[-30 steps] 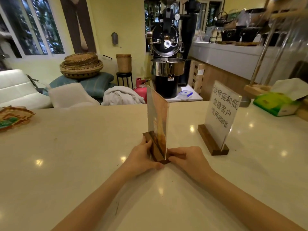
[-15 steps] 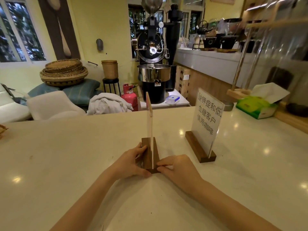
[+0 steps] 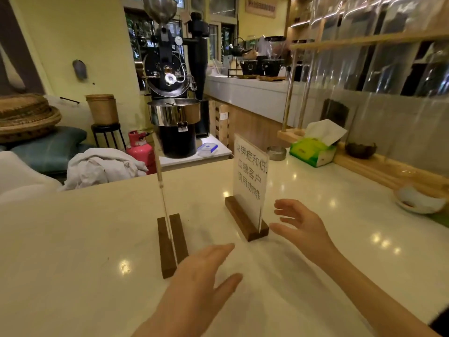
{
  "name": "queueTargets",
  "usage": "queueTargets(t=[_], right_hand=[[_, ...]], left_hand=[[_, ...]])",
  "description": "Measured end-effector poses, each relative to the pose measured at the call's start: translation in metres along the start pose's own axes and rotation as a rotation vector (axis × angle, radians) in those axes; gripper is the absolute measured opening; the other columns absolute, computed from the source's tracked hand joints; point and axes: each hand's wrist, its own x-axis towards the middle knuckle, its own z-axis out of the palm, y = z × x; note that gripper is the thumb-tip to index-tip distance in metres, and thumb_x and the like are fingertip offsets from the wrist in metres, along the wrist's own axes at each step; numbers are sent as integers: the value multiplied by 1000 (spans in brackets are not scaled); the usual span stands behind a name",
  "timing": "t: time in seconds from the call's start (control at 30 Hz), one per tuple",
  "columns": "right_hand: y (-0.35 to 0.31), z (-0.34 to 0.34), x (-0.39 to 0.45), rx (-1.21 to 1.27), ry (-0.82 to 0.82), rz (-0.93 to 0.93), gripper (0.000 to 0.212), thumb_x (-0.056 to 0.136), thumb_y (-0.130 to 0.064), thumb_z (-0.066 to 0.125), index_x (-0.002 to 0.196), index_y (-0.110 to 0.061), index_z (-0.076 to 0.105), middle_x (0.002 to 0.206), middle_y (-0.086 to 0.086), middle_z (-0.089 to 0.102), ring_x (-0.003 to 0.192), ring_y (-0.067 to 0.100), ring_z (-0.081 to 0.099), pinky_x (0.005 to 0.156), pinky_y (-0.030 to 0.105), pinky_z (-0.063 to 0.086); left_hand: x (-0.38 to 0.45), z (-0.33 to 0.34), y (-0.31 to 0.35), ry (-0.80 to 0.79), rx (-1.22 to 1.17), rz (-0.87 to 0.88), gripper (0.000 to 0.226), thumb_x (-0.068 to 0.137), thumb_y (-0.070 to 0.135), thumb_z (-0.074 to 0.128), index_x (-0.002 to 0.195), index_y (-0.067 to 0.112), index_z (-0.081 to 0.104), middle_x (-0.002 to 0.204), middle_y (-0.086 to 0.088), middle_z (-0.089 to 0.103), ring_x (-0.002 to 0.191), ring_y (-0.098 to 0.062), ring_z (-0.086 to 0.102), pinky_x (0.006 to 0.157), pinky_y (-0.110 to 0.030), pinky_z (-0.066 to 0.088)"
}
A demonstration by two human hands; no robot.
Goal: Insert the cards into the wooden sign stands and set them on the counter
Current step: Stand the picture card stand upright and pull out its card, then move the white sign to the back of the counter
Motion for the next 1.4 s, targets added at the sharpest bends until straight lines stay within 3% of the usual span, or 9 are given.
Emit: queueTargets(t=[0.1,0.2,0.33,0.43,0.73,0.97,1.2,1.3,1.4], right_hand=[[17,4,6,-9,-138,86,60,67,-17,78,118,-30,49,121,-3,57,113,13,54,98,29,43],[22,11,11,-122,-247,87,67,69,-25,75,128,-30,43,119,-13,51,113,6,49,94,21,38],[19,17,20,-153,-314,-12,51,71,-18,72,116,-33,54,105,-8,65,90,-2,59,73,3,42],[27,19,24,-154,-319,-70,46,70,-17,74,112,-31,60,99,-11,68,89,-13,57,74,1,40],[53,-8,50,-126,-328,-134,35,74,-11,69,104,-29,67,102,-4,72,94,4,64,86,20,50],[73,-63,68,-139,-254,-66,30,72,-12,70,98,-28,69,99,1,72,91,11,65,83,25,52],[102,-124,95,-269,-224,94,30,67,-31,62,93,-17,68,93,12,71,86,24,65,80,48,53],[108,-149,105,-229,-145,129,32,70,-37,60,89,-13,68,91,13,72,85,25,66,79,51,54],[107,-174,115,-153,-34,117,10,80,-26,63,86,-20,69,95,9,73,88,20,67,82,45,55]], left_hand=[[35,28,-8,-118,-49,-273,68,86,43,52,143,26,18,151,8,28,138,-11,29,114,-28,24],[55,45,-17,-105,-10,-338,71,88,39,51,144,19,11,156,0,15,143,-16,18,116,-30,20],[75,63,-17,-113,-100,-351,43,87,27,56,125,11,44,131,-11,51,118,-24,50,99,-31,44],[88,77,-18,-40,-253,-337,32,78,17,65,109,11,59,110,-7,65,95,-16,59,68,-1,43],[125,106,-12,14,-171,-250,31,78,12,66,108,7,66,119,-10,65,105,-21,61,66,6,35],[177,146,18,-38,-191,-191,31,76,16,69,105,6,67,112,-9,68,100,-20,64,85,-23,47],[227,194,51,-78,-231,-133,34,76,15,67,110,11,66,113,-7,68,100,-19,64,79,-11,42],[248,212,67,-116,-235,-105,33,76,18,66,108,15,67,110,-7,69,97,-19,64,85,-21,48],[268,230,81,-122,-205,-80,31,76,19,65,107,16,67,106,-6,69,92,-20,63,76,-20,46]])
